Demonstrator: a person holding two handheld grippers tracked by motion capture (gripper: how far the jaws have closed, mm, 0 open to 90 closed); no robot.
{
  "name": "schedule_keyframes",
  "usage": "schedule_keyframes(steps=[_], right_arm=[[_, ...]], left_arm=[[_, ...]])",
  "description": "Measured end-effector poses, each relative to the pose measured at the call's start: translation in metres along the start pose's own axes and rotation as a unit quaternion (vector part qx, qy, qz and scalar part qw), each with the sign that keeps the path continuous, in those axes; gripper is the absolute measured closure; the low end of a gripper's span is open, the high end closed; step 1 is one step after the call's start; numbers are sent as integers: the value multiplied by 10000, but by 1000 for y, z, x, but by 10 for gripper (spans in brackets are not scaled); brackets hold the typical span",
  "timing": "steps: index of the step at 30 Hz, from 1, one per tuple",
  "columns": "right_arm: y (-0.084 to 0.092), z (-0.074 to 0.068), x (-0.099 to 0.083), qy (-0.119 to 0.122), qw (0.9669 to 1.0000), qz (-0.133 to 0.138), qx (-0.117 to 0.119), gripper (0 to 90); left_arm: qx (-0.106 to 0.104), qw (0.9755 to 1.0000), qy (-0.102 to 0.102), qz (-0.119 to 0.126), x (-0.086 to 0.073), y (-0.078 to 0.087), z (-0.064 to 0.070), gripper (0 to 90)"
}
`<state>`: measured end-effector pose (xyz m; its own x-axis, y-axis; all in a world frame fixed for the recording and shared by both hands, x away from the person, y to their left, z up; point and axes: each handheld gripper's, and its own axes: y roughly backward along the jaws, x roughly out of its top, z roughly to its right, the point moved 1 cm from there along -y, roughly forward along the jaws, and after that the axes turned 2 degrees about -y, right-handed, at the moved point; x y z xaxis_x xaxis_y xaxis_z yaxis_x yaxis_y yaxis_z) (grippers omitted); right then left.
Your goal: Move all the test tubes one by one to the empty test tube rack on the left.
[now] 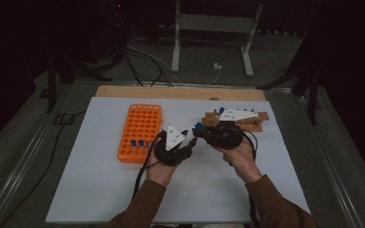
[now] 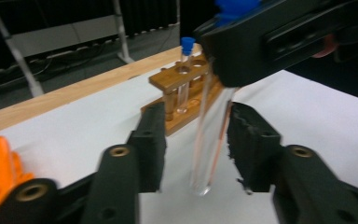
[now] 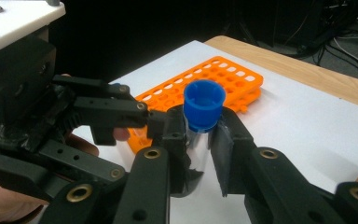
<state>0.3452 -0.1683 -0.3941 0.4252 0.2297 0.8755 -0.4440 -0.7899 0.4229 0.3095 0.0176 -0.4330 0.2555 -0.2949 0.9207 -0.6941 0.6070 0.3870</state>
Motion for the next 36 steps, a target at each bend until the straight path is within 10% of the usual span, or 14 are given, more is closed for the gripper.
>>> schedule_keyframes(steps=[16, 25, 36], right_arm=[[-5, -2, -1, -36, 10000, -27, 77, 753], [1, 5, -2, -156, 9998, 14, 102, 519], [7, 11, -11, 164, 9985, -97, -522, 186]], left_arm=[[-182, 9997, -71, 112, 0, 1, 0, 780], [-93, 9997, 231, 81, -3, 2, -12, 781], [-58, 9990, 410, 175, -3, 11, -23, 781]])
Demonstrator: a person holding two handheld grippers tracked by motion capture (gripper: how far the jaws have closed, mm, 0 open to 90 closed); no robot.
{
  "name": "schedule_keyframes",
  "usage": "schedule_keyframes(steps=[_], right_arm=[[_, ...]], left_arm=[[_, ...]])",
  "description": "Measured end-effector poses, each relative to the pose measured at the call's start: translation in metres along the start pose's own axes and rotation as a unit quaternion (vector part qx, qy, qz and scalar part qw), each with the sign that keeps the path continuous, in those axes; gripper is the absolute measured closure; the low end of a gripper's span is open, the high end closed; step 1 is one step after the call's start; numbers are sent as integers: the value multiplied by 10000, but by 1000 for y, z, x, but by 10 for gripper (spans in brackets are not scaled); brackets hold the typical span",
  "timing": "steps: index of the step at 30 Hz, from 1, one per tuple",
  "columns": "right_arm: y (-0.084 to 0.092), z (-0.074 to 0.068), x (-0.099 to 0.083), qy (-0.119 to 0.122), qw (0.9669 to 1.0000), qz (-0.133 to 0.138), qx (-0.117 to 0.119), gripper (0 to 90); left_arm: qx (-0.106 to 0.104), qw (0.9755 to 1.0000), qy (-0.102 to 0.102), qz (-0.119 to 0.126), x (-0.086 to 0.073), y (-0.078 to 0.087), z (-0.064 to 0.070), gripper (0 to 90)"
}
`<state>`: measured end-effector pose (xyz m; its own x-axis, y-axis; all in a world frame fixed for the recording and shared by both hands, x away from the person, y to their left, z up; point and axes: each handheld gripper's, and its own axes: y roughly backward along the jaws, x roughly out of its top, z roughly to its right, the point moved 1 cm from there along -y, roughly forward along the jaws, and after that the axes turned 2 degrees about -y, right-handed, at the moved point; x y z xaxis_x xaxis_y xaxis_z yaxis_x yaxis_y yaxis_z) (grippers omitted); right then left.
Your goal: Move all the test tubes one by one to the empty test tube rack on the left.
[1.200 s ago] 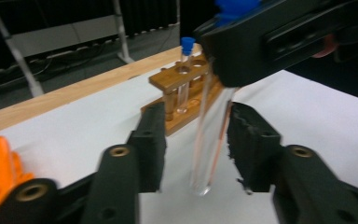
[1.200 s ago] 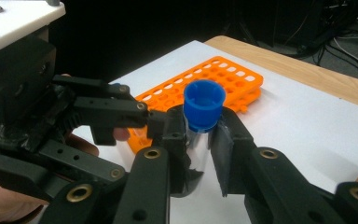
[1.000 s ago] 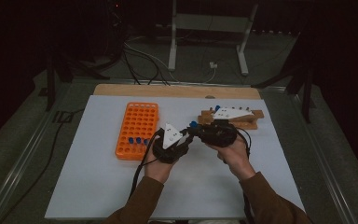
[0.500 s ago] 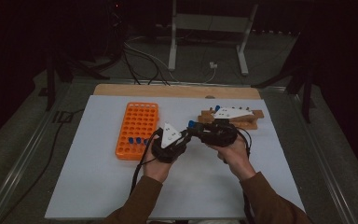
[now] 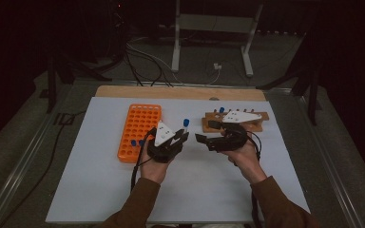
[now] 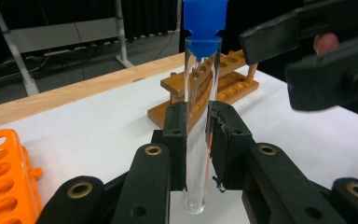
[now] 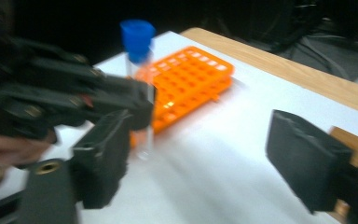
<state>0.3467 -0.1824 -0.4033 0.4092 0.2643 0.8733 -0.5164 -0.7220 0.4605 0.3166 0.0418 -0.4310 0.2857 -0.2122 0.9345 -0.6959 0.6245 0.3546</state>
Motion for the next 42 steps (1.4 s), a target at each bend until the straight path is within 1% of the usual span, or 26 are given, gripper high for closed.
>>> schedule_keyframes(steps=[4, 7, 11, 13, 15, 18, 22, 24, 29, 35, 42], right_arm=[[0, 3, -5, 0, 9998, -46, -199, 105], [1, 6, -8, -23, 9996, -60, -276, 54], [4, 10, -13, -92, 9994, -76, -316, 25], [4, 11, -15, -112, 9993, -101, -334, 18], [5, 12, -17, -120, 9994, -126, -313, 12], [5, 13, -20, -139, 9994, -125, -304, 0], [7, 15, -22, -170, 9993, -116, -318, 0], [7, 17, -24, -183, 9992, -124, -342, 0], [10, 21, -29, -233, 9988, -146, -413, 0], [14, 27, -33, -300, 9983, -148, -479, 0], [19, 32, -37, -324, 9978, -126, -573, 0]], left_arm=[[-5, 10000, 15, 19, 1, 5, -3, 781], [4, 10000, 16, 36, 1, 10, -7, 781], [4, 9998, 113, 132, 4, 19, -15, 780], [4, 9997, 155, 185, 5, 24, -18, 780], [1, 9997, 139, 212, 6, 29, -19, 780], [-16, 9996, 143, 250, 7, 36, -21, 780], [-22, 9992, 202, 330, 8, 47, -26, 780], [-69, 9991, 228, 358, 9, 53, -29, 780], [-57, 9989, 224, 414, 10, 67, -35, 780], [45, 9986, 259, 464, 9, 82, -47, 779], [214, 9979, 266, 548, 6, 96, -62, 780]])
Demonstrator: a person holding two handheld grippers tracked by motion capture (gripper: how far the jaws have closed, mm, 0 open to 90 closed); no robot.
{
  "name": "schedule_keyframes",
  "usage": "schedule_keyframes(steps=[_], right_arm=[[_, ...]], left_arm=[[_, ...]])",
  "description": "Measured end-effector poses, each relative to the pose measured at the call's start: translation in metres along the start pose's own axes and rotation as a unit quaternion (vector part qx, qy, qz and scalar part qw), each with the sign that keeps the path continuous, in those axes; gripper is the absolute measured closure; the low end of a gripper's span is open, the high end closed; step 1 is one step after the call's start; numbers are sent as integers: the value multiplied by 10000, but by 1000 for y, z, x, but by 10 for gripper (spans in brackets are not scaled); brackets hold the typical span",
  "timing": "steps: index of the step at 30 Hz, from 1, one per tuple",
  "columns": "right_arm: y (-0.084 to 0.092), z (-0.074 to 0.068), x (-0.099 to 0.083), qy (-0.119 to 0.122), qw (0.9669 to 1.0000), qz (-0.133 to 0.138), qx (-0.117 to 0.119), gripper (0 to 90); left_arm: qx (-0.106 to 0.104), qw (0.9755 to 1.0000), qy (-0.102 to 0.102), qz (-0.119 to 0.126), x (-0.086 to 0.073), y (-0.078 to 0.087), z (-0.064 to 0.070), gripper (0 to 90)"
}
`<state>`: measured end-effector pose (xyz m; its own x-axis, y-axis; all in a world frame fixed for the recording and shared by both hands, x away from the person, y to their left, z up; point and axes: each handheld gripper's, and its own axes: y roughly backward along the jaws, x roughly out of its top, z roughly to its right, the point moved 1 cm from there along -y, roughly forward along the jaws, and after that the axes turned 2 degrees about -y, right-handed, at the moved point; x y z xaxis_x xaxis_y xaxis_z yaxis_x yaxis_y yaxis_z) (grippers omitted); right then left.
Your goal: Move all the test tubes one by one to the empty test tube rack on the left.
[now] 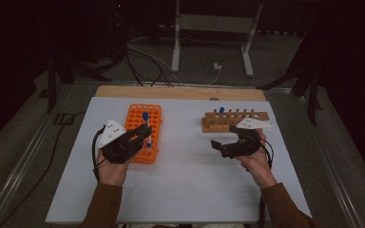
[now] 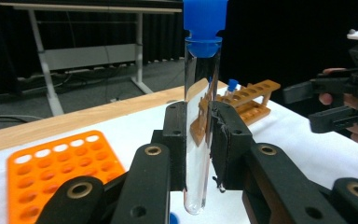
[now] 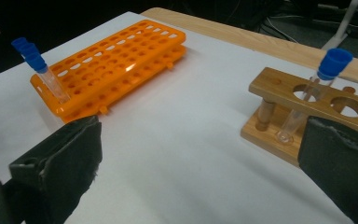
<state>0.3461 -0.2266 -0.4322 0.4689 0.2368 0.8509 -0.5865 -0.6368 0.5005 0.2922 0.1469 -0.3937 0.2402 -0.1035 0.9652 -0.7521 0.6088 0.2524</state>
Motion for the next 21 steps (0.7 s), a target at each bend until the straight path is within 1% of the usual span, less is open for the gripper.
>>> schedule_keyframes(steps=[10, 17, 21], right_arm=[[5, 7, -8, -33, 9999, -31, -92, 0], [8, 9, -11, -24, 9999, -17, -125, 0], [10, 9, -12, -20, 9999, -6, -117, 0]], left_arm=[[268, 9996, 51, 59, -5, 11, -25, 780], [377, 9992, 94, 87, -14, 16, -38, 780], [451, 9989, 96, 40, -20, 18, -45, 780]])
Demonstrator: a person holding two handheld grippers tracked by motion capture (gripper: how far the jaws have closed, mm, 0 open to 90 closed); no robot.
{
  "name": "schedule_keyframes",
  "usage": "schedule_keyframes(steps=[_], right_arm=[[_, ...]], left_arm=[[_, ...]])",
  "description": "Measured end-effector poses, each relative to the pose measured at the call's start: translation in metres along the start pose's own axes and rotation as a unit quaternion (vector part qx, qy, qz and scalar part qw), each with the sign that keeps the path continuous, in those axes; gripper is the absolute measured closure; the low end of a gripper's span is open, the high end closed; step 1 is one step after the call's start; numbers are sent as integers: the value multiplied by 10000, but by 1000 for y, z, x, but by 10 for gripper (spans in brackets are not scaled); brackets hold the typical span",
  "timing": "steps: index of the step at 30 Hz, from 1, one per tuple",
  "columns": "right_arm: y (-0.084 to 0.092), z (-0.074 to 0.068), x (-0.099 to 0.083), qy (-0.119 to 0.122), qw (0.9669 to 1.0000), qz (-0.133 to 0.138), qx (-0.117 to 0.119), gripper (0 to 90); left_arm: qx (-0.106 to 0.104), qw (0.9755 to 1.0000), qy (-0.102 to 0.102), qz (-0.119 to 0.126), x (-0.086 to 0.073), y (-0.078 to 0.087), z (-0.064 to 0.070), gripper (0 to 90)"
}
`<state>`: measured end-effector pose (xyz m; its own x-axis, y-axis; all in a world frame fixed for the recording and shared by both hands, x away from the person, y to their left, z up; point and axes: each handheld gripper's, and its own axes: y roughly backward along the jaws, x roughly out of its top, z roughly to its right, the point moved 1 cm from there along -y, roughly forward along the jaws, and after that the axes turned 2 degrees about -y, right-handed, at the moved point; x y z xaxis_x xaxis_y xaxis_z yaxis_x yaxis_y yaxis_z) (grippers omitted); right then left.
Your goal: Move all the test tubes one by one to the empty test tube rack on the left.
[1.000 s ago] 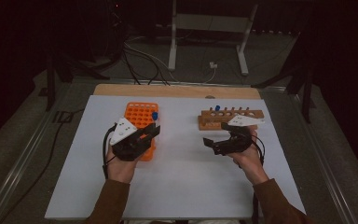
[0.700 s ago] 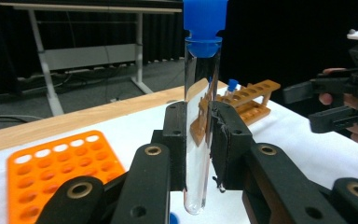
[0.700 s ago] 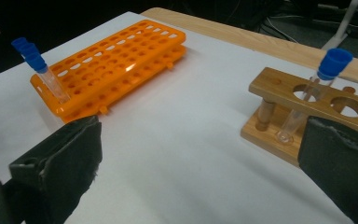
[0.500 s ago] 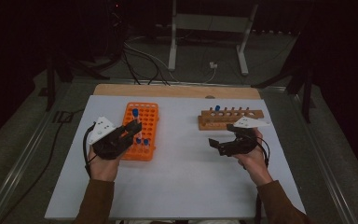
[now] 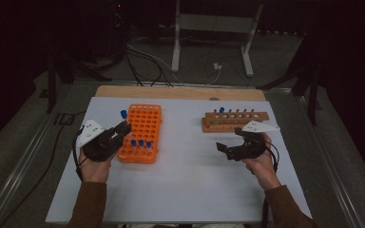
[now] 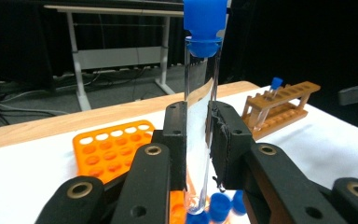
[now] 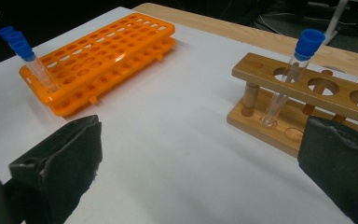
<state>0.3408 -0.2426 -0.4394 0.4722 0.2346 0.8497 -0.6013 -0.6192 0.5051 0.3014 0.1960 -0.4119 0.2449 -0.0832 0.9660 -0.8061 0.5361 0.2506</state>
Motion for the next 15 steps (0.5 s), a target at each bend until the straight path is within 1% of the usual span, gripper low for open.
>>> schedule_keyframes(steps=[10, 12, 15], right_arm=[[1, 0, -4, 2, 10000, -18, 31, 0], [1, 0, -6, -12, 10000, -29, 35, 0], [1, 0, -7, 4, 10000, -35, 33, 0]], left_arm=[[125, 9998, 70, -131, -16, 1, -10, 780], [118, 9998, 78, -158, -20, 2, -11, 780], [61, 9997, 163, -162, -25, 2, -13, 781]])
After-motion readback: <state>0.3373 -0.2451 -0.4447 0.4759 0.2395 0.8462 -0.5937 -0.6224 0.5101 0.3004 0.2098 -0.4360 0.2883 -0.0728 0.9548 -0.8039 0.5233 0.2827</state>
